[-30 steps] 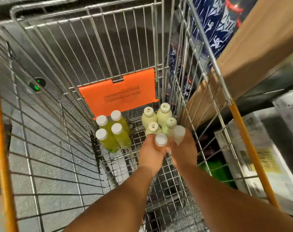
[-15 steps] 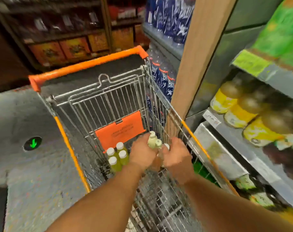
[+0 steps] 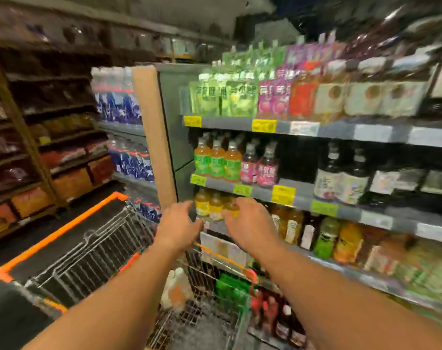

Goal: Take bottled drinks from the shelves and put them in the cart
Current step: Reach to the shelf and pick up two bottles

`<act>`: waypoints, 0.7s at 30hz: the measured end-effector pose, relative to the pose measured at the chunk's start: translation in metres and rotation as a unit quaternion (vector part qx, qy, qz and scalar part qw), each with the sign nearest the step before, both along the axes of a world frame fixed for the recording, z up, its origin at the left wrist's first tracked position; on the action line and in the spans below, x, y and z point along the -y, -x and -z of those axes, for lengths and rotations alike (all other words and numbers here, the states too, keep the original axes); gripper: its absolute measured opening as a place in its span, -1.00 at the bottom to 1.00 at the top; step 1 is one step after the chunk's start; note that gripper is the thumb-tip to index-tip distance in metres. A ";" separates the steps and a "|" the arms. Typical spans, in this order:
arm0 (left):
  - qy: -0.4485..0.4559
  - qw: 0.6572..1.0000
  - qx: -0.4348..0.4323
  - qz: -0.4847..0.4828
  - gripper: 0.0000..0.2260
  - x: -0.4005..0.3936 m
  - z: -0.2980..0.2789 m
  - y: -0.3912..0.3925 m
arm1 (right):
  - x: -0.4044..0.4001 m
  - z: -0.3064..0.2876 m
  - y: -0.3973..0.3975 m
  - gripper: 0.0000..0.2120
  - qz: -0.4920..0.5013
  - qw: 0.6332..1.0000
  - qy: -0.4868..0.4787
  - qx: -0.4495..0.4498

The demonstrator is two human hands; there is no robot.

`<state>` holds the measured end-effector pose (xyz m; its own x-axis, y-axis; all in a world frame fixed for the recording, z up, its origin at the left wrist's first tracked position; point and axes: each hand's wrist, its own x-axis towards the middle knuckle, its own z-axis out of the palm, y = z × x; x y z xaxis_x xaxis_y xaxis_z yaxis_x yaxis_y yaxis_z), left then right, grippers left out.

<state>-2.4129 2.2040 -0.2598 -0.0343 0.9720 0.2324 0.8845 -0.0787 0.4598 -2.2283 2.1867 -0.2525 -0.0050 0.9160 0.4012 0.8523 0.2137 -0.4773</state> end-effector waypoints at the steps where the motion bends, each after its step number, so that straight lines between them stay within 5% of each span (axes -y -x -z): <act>1: -0.013 1.000 -0.007 0.020 -0.52 0.005 -0.016 -0.024 | 0.014 -0.013 -0.020 -0.63 0.016 1.000 -0.007 0.012; 13: -0.044 0.967 -0.036 0.247 -0.50 0.121 -0.087 -0.325 | 0.221 -0.083 -0.304 -0.63 0.238 0.969 0.007 0.057; 21: -0.024 0.940 -0.050 0.337 -0.70 0.221 -0.092 -0.461 | 0.335 -0.079 -0.428 -0.59 0.322 0.947 0.015 0.017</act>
